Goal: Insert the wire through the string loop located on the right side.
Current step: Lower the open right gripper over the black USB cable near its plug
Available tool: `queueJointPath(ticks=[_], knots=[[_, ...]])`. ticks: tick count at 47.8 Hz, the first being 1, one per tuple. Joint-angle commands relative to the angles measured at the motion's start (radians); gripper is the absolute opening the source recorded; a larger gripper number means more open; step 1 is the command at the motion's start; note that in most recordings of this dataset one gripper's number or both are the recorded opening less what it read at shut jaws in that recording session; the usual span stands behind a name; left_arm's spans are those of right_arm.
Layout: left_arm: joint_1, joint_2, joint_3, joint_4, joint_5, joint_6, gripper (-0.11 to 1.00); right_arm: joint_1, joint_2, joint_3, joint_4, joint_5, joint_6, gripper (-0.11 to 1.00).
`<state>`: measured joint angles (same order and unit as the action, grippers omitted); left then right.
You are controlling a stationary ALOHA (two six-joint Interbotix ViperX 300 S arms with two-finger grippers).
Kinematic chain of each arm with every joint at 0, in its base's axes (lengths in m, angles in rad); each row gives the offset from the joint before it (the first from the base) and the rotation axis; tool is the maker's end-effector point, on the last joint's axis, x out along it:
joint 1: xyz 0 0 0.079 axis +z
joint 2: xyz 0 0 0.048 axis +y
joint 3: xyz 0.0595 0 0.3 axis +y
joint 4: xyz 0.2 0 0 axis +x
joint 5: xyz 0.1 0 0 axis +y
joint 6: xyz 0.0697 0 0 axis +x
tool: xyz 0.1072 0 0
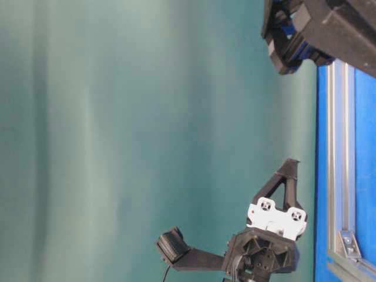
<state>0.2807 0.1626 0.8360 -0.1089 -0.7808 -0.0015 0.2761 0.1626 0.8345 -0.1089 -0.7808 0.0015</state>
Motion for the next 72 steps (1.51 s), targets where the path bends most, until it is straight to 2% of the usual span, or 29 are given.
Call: queueJointPath(ticks=[1, 6, 12, 21, 30, 34, 37, 47, 50, 55, 63, 72], knots=[[-0.006, -0.046, -0.015, 0.021, 0.002, 0.011, 0.0, 0.009, -0.038, -0.018, 0.0, -0.002, 0.0, 0.0], [-0.006, -0.046, -0.014, 0.02, 0.005, 0.011, 0.0, 0.011, -0.048, -0.026, 0.002, 0.051, 0.0, -0.06], [-0.006, -0.048, -0.012, 0.02, 0.009, 0.011, 0.0, 0.015, -0.051, -0.035, 0.002, 0.094, 0.003, -0.06], [-0.006, -0.046, -0.011, 0.021, 0.011, 0.011, 0.0, 0.031, -0.051, -0.037, 0.0, 0.098, 0.018, -0.06], [-0.006, -0.046, -0.012, 0.021, 0.011, 0.011, 0.0, 0.032, -0.054, -0.032, 0.002, 0.103, 0.063, -0.04], [-0.006, -0.046, -0.012, 0.023, 0.011, 0.011, 0.0, 0.034, -0.052, -0.031, 0.0, 0.103, 0.08, 0.04], [-0.006, -0.048, -0.011, 0.023, 0.011, 0.011, 0.0, 0.038, -0.052, -0.031, 0.002, 0.103, 0.089, 0.16], [-0.006, -0.048, -0.008, 0.023, 0.011, 0.011, 0.0, 0.048, -0.054, -0.032, 0.003, 0.101, 0.091, 0.76], [-0.006, -0.048, -0.008, 0.023, 0.011, 0.011, 0.0, 0.048, -0.054, -0.034, 0.006, 0.103, 0.091, 0.91], [-0.006, -0.048, -0.008, 0.023, 0.011, 0.011, 0.0, 0.048, -0.054, -0.034, 0.017, 0.103, 0.091, 0.88], [-0.005, -0.048, -0.006, 0.023, 0.011, 0.011, 0.0, 0.057, -0.048, -0.035, 0.044, 0.11, 0.092, 0.9], [-0.006, -0.048, -0.006, 0.023, 0.014, 0.011, 0.0, 0.087, -0.011, -0.041, 0.109, 0.115, 0.092, 0.9]])
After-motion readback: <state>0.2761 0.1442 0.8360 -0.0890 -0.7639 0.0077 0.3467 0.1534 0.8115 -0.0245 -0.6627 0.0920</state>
